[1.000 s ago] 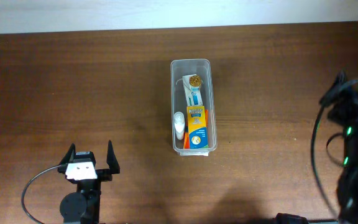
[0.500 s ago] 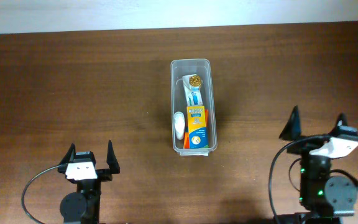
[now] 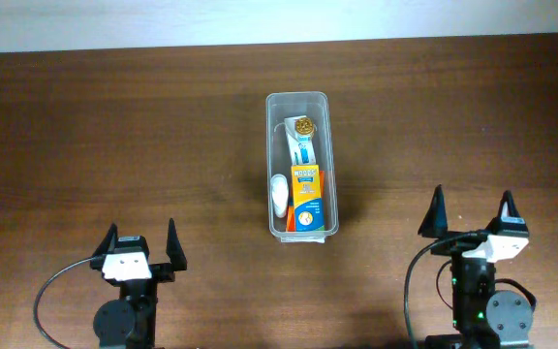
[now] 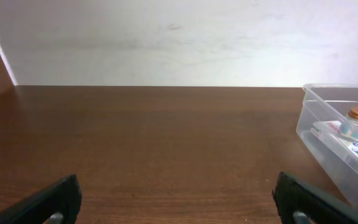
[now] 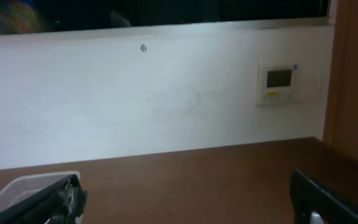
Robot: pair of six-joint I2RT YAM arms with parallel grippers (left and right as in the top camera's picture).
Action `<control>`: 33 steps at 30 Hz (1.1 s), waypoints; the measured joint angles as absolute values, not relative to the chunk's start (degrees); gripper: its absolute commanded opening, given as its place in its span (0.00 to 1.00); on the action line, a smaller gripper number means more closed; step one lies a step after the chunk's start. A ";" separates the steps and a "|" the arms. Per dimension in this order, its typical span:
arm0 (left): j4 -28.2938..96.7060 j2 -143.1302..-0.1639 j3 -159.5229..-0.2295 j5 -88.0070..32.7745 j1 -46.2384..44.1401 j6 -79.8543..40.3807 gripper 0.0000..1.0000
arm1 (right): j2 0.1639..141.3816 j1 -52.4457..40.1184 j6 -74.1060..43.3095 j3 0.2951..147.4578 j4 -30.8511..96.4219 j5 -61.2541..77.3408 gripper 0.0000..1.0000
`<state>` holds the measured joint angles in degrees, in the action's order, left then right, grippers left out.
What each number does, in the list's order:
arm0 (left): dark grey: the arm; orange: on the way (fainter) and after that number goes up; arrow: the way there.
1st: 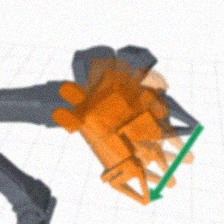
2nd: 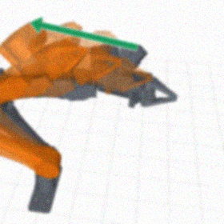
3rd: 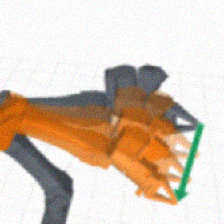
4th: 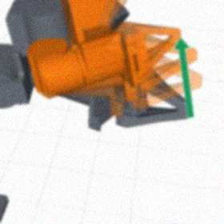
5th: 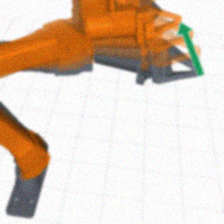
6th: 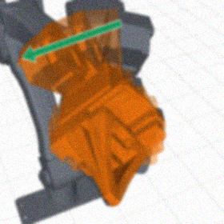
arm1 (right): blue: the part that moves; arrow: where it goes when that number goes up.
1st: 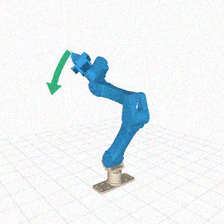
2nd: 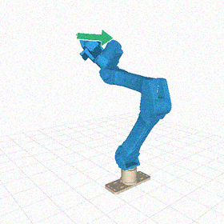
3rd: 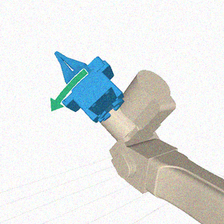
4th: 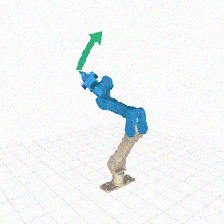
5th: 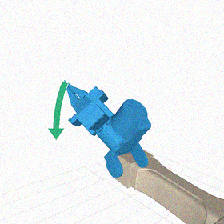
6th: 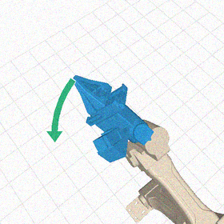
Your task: Pack container
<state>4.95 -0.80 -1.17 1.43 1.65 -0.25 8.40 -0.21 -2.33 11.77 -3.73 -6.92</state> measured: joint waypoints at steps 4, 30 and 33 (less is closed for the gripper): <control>4.95 -0.80 -1.15 1.43 1.65 -0.25 0.99 | 6.72 -0.21 -2.26 10.33 -3.75 -6.22 0.98; 4.97 -0.80 -1.17 1.43 1.65 -0.25 0.99 | 0.84 0.45 2.24 0.58 -3.42 -0.05 0.98; 4.97 -0.80 -1.15 1.43 1.65 -0.25 0.99 | 0.84 0.45 2.24 0.58 -0.73 0.10 0.98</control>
